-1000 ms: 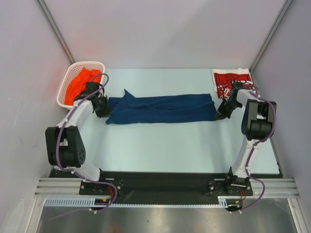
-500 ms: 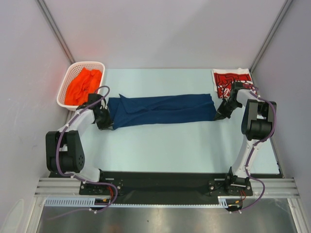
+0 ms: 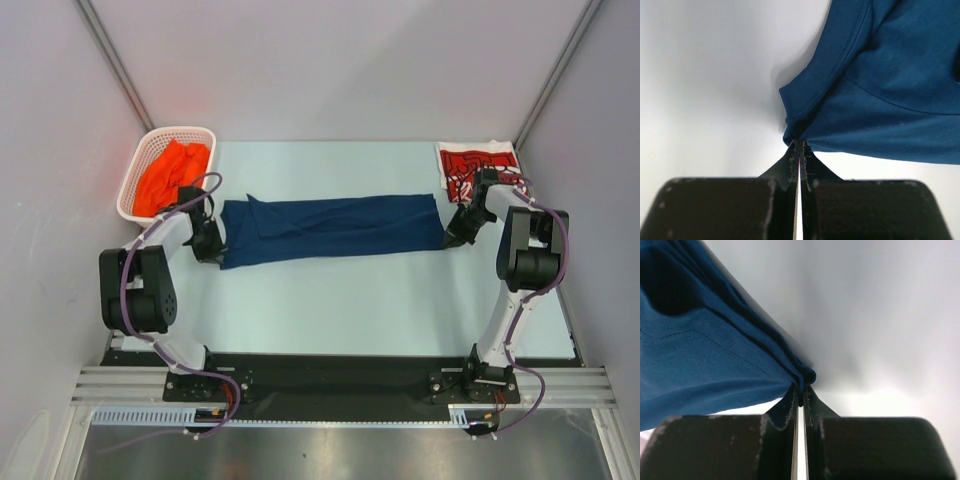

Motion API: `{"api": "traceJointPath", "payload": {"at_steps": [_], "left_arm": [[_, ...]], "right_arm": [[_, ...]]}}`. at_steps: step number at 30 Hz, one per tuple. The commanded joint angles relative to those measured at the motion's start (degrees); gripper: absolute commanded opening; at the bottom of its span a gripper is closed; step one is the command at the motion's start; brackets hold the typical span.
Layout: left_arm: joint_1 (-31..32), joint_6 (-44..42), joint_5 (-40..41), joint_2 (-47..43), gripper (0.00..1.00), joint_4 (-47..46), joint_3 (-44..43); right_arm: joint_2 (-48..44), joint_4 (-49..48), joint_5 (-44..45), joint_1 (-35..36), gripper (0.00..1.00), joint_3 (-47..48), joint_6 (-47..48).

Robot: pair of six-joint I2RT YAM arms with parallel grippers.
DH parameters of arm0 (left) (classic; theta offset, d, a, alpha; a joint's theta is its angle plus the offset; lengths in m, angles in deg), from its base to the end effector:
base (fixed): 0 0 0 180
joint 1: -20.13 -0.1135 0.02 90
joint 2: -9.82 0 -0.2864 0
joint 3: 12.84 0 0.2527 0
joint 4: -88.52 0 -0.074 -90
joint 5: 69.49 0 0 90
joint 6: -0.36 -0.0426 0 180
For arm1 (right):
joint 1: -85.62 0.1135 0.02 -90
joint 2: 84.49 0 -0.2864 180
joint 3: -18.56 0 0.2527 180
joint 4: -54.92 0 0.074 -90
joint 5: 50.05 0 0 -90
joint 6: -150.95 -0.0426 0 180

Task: Fold and stack the t-shirts
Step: Fold the tshirt

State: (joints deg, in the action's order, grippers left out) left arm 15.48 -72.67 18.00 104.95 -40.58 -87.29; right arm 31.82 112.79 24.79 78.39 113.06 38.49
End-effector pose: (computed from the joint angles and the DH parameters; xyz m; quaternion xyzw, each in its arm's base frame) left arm 0.3180 0.0240 0.1989 -0.1816 0.9700 -0.0387 0.1568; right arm 0.4004 -0.0396 0.1631 0.2415 0.9573 0.1420 0.0710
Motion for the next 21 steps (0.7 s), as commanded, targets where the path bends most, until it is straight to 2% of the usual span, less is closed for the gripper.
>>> {"api": "traceJointPath", "payload": {"at_steps": [1,15,21], "left_arm": [[-0.9,-2.2,1.5,0.8,0.0,0.7,-1.4],[-0.9,-2.6,1.2,0.3,0.0,2.1,4.2],[-1.1,-2.3,2.2,1.8,0.0,2.7,1.8]], "right_arm": [[-1.5,1.9,11.0,-0.2,0.0,-2.6,1.2],[-6.9,2.8,13.7,1.7,0.0,-8.7,0.2],[-10.1,2.1,13.6,2.6,0.0,-13.6,0.0]]}}
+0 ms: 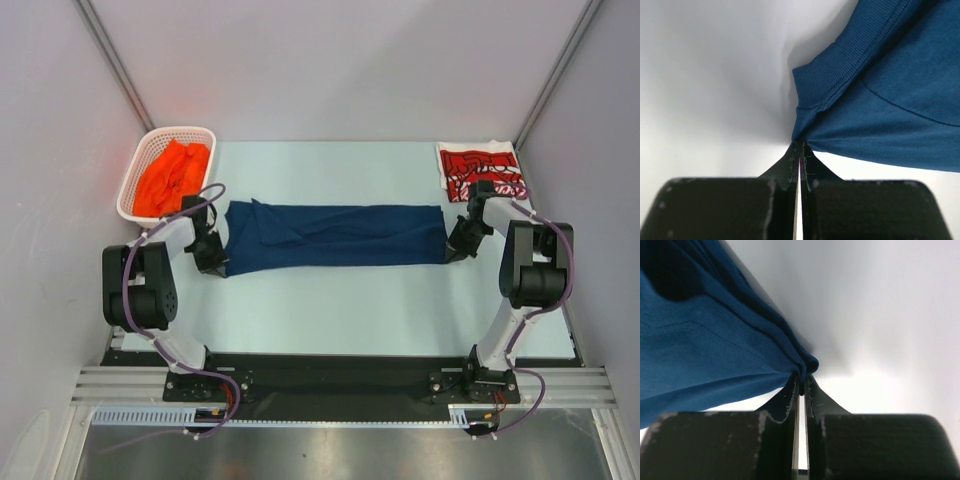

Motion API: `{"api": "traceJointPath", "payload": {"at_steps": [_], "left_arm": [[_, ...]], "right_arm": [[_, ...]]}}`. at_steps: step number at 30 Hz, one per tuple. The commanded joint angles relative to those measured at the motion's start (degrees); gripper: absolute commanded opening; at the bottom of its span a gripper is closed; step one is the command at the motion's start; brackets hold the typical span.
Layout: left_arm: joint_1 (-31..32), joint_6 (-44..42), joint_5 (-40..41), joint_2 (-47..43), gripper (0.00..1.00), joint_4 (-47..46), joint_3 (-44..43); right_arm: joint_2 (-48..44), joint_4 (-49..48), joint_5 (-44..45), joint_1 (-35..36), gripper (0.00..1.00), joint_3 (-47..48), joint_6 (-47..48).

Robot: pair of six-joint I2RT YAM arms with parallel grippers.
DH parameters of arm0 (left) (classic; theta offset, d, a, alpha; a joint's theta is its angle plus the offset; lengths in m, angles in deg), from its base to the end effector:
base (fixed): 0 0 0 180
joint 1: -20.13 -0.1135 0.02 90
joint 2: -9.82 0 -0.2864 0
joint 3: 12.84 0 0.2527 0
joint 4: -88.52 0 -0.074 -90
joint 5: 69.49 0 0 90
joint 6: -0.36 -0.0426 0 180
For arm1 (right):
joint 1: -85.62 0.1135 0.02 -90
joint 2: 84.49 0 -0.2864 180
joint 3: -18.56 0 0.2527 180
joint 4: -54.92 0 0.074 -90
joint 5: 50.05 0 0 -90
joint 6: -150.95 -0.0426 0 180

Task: Fold and stack the t-shirts
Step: Fold the tshirt

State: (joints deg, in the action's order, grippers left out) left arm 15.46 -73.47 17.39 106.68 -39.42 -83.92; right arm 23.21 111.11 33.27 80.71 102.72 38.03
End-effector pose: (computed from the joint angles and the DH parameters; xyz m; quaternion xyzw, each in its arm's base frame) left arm 0.3055 0.0226 0.1740 -0.1769 0.9781 -0.0375 0.1026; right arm 0.3586 -0.0258 0.1710 0.2340 0.9664 0.0713 0.0792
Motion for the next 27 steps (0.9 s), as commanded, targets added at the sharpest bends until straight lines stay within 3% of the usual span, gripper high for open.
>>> {"api": "traceJointPath", "payload": {"at_steps": [1,10,13,14,16,17,18,23,27], "left_arm": [[-1.0,-1.6,2.9,0.1,0.0,1.8,-1.9],[-2.1,-4.4,6.8,0.4,0.03,3.2,-4.7],[-2.2,-4.4,6.5,-0.7,0.26,3.7,-5.3],[-2.1,-3.9,5.5,-1.6,0.37,3.4,-4.8],[-2.1,-3.2,4.8,-3.9,0.46,3.5,-4.4],[-2.0,-2.6,4.2,-4.5,0.54,3.9,-4.6],[-2.0,-2.5,3.8,-5.1,0.63,4.3,-4.8],[0.5,-0.7,0.0,-9.7,0.62,4.3,-7.2],[3.2,1.8,-8.6,-9.3,0.6,1.8,-9.2]], "right_arm": [[-2.2,3.9,5.0,0.4,0.0,-4.1,0.4],[-12.9,3.3,2.5,1.7,0.0,-16.0,-0.8],[-14.6,2.7,0.7,1.7,0.03,-18.4,0.0],[-15.1,2.7,0.6,1.7,0.13,-18.3,0.1],[-17.6,4.0,1.3,1.7,0.21,-16.9,-0.2],[-18.6,4.5,1.7,1.7,0.32,-16.3,-0.4],[-19.3,5.6,2.0,1.7,0.37,-15.5,-0.4],[-18.8,6.2,1.7,1.7,0.43,-8.1,0.6],[-13.9,5.0,-2.1,1.7,0.44,-5.0,0.6]]}}
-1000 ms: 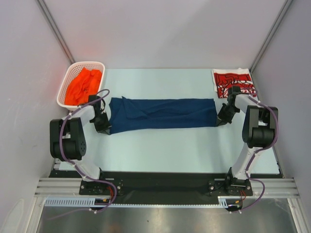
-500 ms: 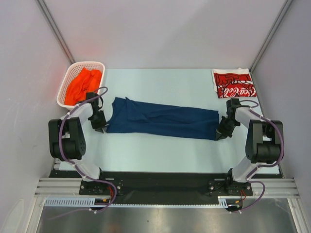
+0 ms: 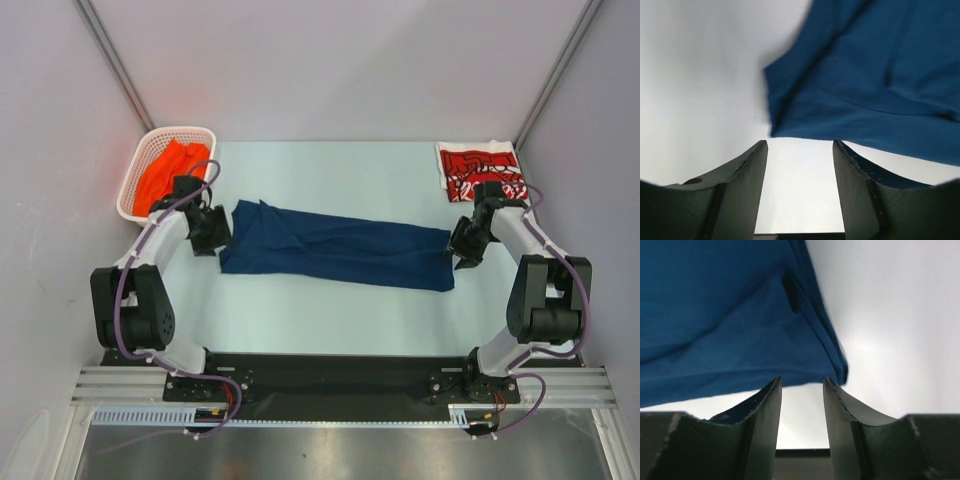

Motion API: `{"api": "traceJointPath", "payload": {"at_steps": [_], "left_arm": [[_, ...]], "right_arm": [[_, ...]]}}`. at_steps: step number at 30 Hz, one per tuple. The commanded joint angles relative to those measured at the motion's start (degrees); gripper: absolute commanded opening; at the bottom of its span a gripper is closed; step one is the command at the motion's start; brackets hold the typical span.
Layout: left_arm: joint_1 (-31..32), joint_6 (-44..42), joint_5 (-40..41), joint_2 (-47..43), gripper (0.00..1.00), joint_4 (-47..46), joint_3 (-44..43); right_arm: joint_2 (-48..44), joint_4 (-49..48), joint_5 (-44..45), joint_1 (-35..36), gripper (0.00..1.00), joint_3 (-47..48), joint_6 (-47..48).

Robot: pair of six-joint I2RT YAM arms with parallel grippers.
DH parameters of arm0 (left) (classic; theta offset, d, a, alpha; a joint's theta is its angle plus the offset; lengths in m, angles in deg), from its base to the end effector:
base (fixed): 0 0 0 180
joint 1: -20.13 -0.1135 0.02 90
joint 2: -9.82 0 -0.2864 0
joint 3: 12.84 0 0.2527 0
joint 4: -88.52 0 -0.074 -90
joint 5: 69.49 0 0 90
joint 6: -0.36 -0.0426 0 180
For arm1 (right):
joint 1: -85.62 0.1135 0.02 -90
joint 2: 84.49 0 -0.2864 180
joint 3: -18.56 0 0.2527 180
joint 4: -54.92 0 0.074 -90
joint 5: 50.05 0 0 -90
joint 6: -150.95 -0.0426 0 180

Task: Fold and stack the t-shirts
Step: Fold the tshirt

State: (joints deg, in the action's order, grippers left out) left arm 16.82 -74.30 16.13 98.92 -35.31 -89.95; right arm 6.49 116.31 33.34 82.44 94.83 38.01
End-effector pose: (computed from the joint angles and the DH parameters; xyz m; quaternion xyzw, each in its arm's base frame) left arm 0.3057 0.0144 0.2393 -0.1518 0.9694 -0.0572 0.1843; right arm 0.2971 -0.0116 0.2228 0.2171 0.9669 0.0771 0.1092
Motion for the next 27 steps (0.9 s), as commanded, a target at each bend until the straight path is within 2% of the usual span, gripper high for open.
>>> {"api": "traceJointPath", "payload": {"at_steps": [1,5,10,15,17,20,23,25,27], "left_arm": [[2.8,3.5,-8.1,-0.9,0.57,-2.4,-3.7],[5.6,4.4,-9.9,1.2,0.53,-3.2,-6.1],[7.9,5.6,-13.0,3.4,0.52,-5.0,-6.9],[8.4,6.0,-14.9,6.6,0.51,-5.0,-9.1],[8.5,5.8,-14.7,8.3,0.49,-3.6,-10.9],[9.1,6.6,-14.9,9.1,0.6,-4.0,-11.3],[10.5,9.2,-15.5,10.6,0.64,-5.4,-11.2],[11.1,11.4,-17.1,12.3,0.62,-7.2,-11.1],[12.0,12.2,-15.4,14.6,0.58,-8.9,-11.2]], "right_arm": [[3.5,0.1,-2.4,0.0,0.43,3.3,0.3],[3.5,0.2,-1.3,0.0,0.29,1.9,-1.9],[4.2,-2.4,-0.7,0.1,0.19,-0.8,-3.2],[5.9,-4.4,0.9,-1.0,0.03,-6.2,-5.2],[4.3,-4.4,1.9,-1.2,0.02,-9.3,-6.1],[2.5,-4.9,2.8,-1.3,0.02,-11.9,-7.0],[2.6,-5.2,1.9,-1.1,0.02,-11.9,-7.2],[2.4,-5.6,1.6,-1.0,0.03,-11.7,-7.3],[2.6,-5.6,1.4,-0.8,0.03,-11.0,-6.9]]}}
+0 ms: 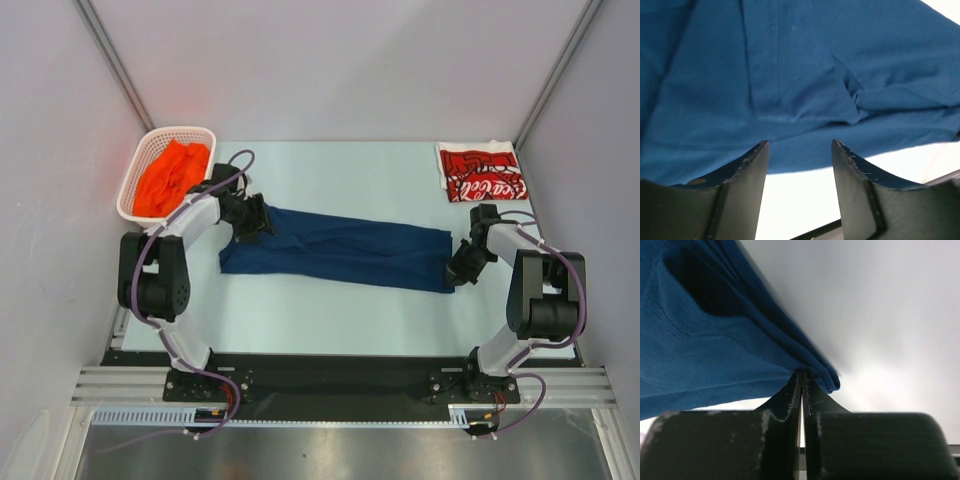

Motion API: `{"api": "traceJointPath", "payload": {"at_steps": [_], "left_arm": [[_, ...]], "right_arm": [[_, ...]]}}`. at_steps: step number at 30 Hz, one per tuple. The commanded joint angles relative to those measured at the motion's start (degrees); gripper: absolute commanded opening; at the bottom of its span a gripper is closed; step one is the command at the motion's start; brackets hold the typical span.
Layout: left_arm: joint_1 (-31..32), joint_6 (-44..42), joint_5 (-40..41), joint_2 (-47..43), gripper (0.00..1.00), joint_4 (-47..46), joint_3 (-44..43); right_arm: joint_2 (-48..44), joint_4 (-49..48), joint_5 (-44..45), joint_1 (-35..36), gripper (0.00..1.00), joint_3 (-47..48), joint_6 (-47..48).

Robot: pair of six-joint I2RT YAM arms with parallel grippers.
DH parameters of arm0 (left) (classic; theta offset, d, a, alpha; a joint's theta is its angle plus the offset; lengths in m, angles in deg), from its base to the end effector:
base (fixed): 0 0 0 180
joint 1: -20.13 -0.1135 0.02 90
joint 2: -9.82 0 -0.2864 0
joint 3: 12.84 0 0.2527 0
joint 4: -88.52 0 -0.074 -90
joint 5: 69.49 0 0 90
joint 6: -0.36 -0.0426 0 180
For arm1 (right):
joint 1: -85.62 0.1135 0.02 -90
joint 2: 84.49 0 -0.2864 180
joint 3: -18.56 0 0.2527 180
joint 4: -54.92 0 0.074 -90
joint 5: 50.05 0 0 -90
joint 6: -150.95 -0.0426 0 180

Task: Fold and stack the t-shirts
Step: Fold the tshirt

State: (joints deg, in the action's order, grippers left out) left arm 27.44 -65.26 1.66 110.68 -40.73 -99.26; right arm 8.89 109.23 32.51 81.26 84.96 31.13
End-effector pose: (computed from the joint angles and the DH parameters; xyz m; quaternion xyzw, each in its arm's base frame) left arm 0.3619 -0.0603 0.2280 -0.1082 0.9580 -0.2117 0.1602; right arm 0.2793 -0.0158 0.1699 0.2877 0.9525 0.0798 0.0597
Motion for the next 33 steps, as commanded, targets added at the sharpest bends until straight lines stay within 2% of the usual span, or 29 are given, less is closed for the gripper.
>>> {"api": "traceJointPath", "payload": {"at_steps": [1,8,19,20,21,22,26,30,33], "left_arm": [[1.5,3.3,-0.6,3.3,0.57,-4.0,-1.9],[1.8,4.5,6.5,6.5,0.53,-3.1,-3.6],[2.7,5.3,6.9,10.8,0.4,-4.7,-5.0],[3.0,5.1,6.6,11.2,0.37,-4.8,-5.2],[3.1,4.6,5.9,11.4,0.25,-4.9,-5.5],[3.1,4.4,5.4,11.4,0.2,-5.0,-6.3],[6.0,2.5,6.2,11.0,0.0,-4.8,-10.4],[8.7,2.8,4.2,12.2,0.0,-6.3,-14.8],[10.4,3.6,1.2,16.5,0.01,-5.7,-20.6]], "right_arm": [[0.1,1.4,2.2,0.5,0.03,-0.8,0.1],[-0.6,1.5,2.3,0.7,0.03,-1.5,1.2],[-0.7,2.2,1.8,0.9,0.03,-0.6,2.2],[-0.6,2.1,1.7,0.9,0.03,-0.5,2.3],[-0.6,2.2,1.8,0.9,0.03,-0.5,2.5],[-0.5,2.2,1.8,0.9,0.03,-0.4,2.5],[-0.3,2.2,1.6,1.0,0.03,-0.2,2.8],[0.0,2.2,1.5,1.1,0.03,0.0,2.9],[0.0,2.3,1.6,1.2,0.03,0.2,3.2]]}}
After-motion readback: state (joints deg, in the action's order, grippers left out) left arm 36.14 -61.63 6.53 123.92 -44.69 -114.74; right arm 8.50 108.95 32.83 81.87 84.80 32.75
